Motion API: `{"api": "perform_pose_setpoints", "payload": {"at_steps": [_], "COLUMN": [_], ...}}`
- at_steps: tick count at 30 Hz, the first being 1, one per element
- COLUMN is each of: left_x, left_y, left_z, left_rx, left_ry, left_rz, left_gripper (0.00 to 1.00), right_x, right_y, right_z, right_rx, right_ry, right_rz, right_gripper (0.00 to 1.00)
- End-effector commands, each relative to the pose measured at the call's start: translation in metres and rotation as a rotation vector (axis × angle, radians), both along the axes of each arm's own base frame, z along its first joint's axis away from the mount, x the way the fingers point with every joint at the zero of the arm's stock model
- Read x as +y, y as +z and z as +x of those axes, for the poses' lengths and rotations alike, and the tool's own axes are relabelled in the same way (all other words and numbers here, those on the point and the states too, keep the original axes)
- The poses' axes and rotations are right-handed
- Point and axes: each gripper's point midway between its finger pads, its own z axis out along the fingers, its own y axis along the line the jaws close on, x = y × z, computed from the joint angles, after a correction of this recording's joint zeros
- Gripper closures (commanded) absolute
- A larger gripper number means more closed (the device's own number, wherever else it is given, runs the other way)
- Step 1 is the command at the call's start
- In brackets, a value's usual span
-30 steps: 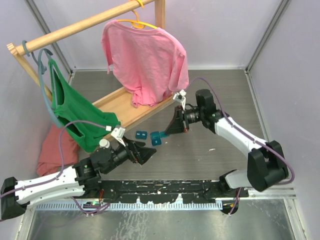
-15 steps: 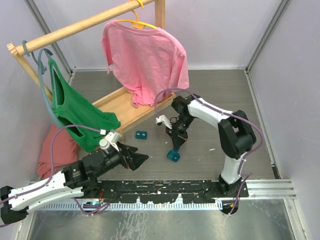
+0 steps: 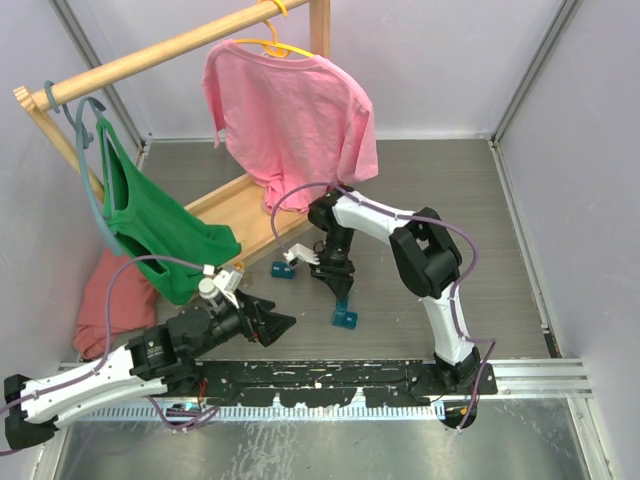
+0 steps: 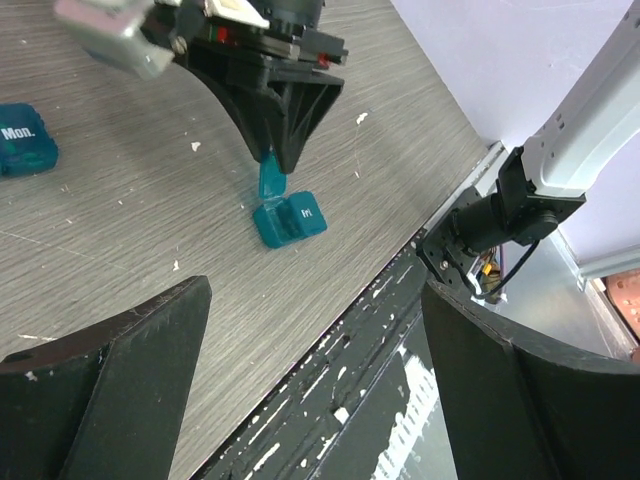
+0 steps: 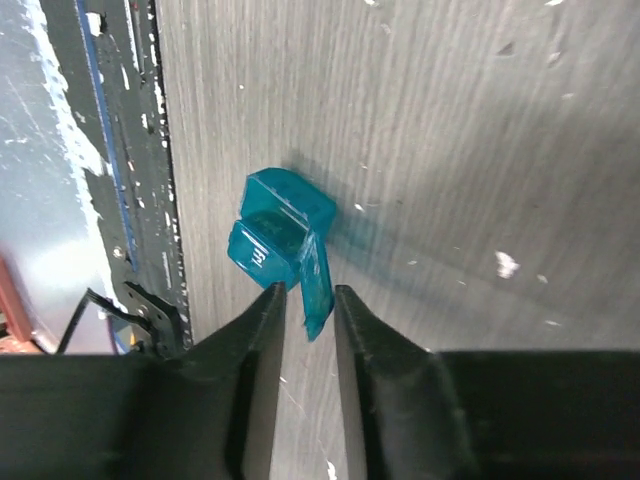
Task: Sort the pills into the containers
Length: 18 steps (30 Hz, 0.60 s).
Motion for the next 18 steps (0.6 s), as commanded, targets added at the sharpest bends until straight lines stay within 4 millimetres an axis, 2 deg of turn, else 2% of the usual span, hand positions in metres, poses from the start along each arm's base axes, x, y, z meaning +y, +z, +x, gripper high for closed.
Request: {"api": "perform_pose_setpoints", "payload": {"at_steps": [1,6,8,12,14,18], "left_x": [-0.002,-0.009,-0.014,-0.032,-0.043,-0.059], "left_y": [0.010,0.009,0.009,0.012,0.011,-0.004], "left_z": [-0.001,0.001,0.003,0.003,0.005,0.016], "left_rx": [-0.021,-0.001,0.011,0.025,0.033,0.065], "left_ry": [-0.010,-0.004,-0.003,-0.041,-0.054,-0.034], "left_rz": [-0.045,-0.078,-0.083,-0.081,-0.063,0.011], "left_gripper": [0.12,0.21,0.24,0.28,0.33,0.45], "right_x": [0.008,0.018,0.018,0.011,0.007,-0.003], "right_y": [0.022,0.037,0.046,0.066,0.082,0.089], "right_z": [0.014,0.033,0.041,0.031,0.023,0.004], "right_rx": [-0.053,-0.187,-0.269,-0.361,-0.421,-0.493], "right_ry": [0.009,-0.066,-0.105,-0.142,-0.164,-0.232], "right_rz": [0.028,0.062,0.079,0.165,0.236,0.352], "right_gripper": [0.63,0.49,0.48,0.48,0.48,0.48]}}
